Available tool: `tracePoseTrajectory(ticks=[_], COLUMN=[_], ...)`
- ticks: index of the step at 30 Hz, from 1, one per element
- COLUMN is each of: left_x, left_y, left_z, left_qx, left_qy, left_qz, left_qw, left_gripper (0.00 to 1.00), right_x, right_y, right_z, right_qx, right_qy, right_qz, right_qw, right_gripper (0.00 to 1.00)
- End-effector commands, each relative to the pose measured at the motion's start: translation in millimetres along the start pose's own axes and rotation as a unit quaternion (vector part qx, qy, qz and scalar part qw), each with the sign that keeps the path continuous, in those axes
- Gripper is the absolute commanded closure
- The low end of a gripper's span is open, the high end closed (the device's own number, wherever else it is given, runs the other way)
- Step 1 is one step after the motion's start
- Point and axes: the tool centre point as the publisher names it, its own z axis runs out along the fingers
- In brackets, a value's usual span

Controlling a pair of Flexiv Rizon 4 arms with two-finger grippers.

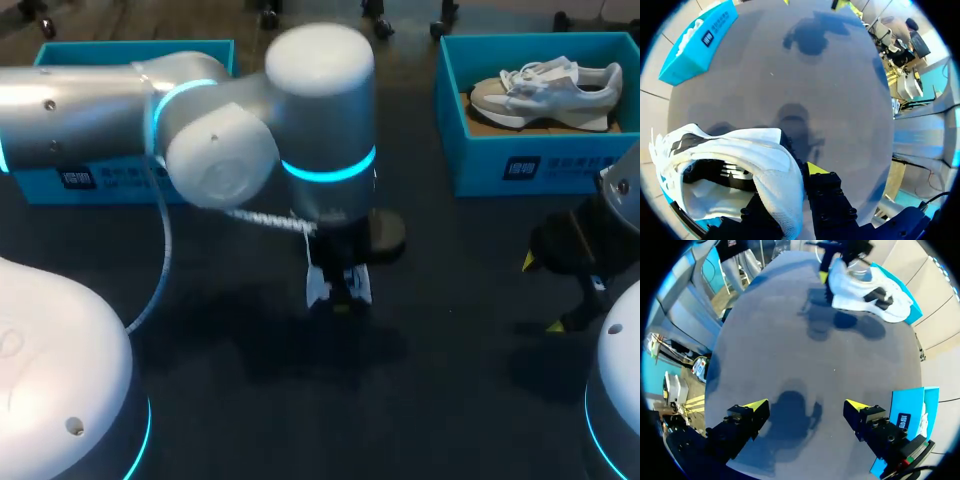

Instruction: Take the shoe out of the shoebox, open the shoe tongue, remove and reinsert the insole, then place the shoe into the shoebox

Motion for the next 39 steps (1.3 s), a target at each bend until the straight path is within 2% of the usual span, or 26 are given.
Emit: tracePoseTrajectory(ticks=[1, 5, 11, 13, 18, 20, 23, 39], left_x=[-22.7, -47.7, -103.7, -122.9, -161.8, -174.6, -191.0, -191.0], left_y=[6.3, 2.6, 5.8, 8.6, 15.0, 17.7, 21.2, 21.2], left_z=[-57.0, -91.1, -145.9, -163.1, -192.6, -202.4, -212.9, -212.9], left_qx=[0.001, -0.010, -0.013, -0.003, -0.010, -0.040, -0.056, -0.056], left_qy=[0.014, 0.003, 0.005, 0.020, 0.045, 0.071, 0.071, 0.071], left_qz=[0.014, 0.017, 0.001, -0.001, 0.002, 0.024, 0.011, 0.011], left_qw=[1.000, 1.000, 1.000, 1.000, 0.999, 0.996, 0.996, 0.996], left_gripper=[1.00, 1.00, 1.00, 1.00, 1.00, 1.00, 1.00, 1.00], right_x=[1.4, 1.4, 1.4, 1.4, 1.4, 1.4, 1.4, 1.4], right_y=[-0.1, -0.1, -0.1, -0.1, -0.1, -0.1, -0.1, -0.1], right_z=[0.5, 0.5, 0.5, 0.5, 0.5, 0.5, 0.5, 0.5], right_qx=[0.001, 0.001, 0.001, 0.001, 0.001, 0.001, 0.001, 0.001], right_qy=[-0.001, -0.001, -0.001, -0.001, -0.001, -0.001, -0.001, -0.001], right_qz=[0.000, 0.000, 0.000, 0.000, 0.000, 0.000, 0.000, 0.000], right_qw=[1.000, 1.000, 1.000, 1.000, 1.000, 1.000, 1.000, 1.000], right_gripper=[0.00, 0.00, 0.00, 0.00, 0.00, 0.00, 0.00, 0.00])
